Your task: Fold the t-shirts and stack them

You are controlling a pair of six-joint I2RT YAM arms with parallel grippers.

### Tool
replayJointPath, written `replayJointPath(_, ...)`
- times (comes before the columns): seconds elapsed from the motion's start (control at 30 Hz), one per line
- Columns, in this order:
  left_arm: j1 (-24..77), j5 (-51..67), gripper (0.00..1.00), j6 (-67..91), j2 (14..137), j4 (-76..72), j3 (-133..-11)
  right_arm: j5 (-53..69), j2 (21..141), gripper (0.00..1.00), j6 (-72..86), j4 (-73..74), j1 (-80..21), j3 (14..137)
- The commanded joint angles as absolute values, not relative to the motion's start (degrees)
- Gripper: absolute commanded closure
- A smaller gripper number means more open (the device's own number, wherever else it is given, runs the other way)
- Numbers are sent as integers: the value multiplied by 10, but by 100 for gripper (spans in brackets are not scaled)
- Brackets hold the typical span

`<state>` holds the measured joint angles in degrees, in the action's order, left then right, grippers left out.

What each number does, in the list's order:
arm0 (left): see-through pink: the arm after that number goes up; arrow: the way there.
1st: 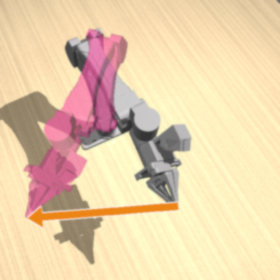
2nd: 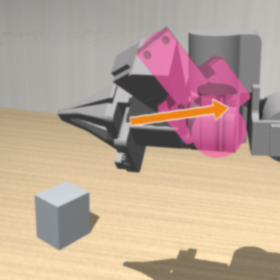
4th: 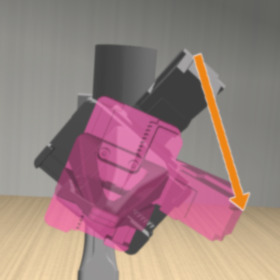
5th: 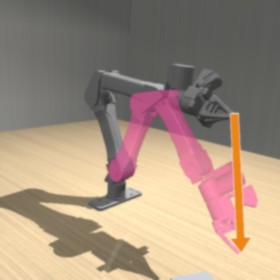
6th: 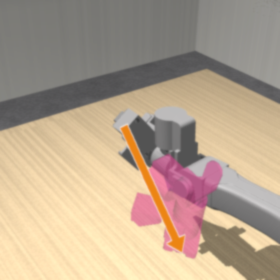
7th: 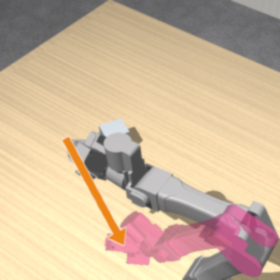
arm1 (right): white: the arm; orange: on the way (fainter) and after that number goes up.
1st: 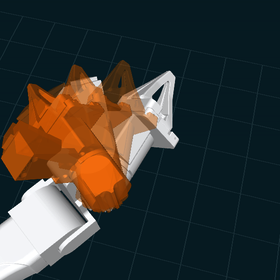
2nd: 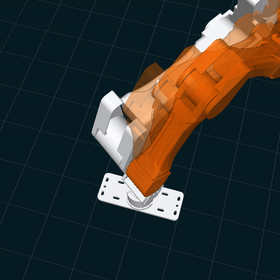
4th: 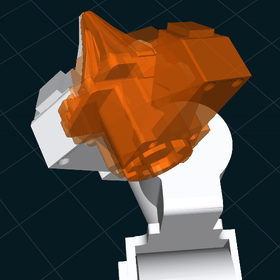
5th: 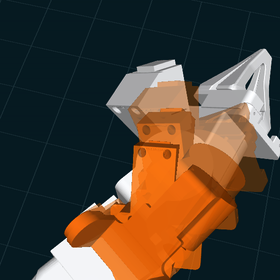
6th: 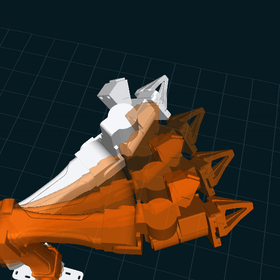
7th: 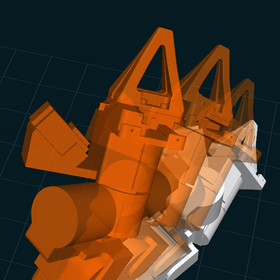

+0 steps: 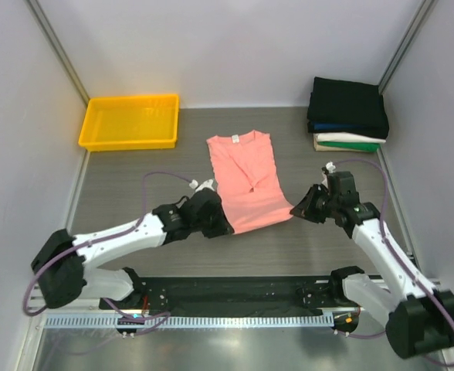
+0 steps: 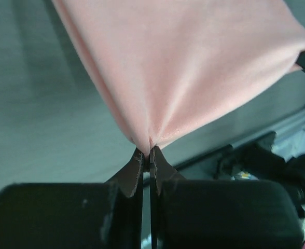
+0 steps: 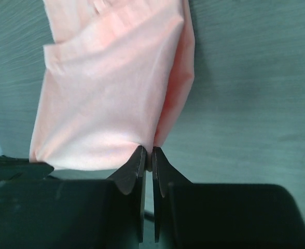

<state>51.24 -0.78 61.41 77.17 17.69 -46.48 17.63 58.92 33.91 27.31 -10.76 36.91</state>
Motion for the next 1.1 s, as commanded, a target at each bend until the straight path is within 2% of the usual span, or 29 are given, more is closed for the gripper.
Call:
replayJointPath(0.0, 570, -72, 100, 677, 698, 290, -447, 160, 500, 99, 369, 414, -111, 379)
replayJointPath(0.17, 710, -147, 100, 771, 615, 358, -445, 161, 352, 99, 381, 548, -114, 404)
replayJointPath(0.27, 750, -180, 100, 799, 612, 384, -466, 169, 312, 99, 395, 583, -115, 423)
replayJointPath(0.47, 766, -256, 100, 775, 654, 487, -571, 135, 367, 99, 375, 580, -115, 506)
replayJointPath(0.67, 670, -228, 100, 701, 662, 491, -616, 84, 501, 99, 343, 525, -114, 585)
replayJointPath(1.07, 423, -63, 100, 548, 757, 424, -667, 76, 773, 99, 313, 427, -113, 728)
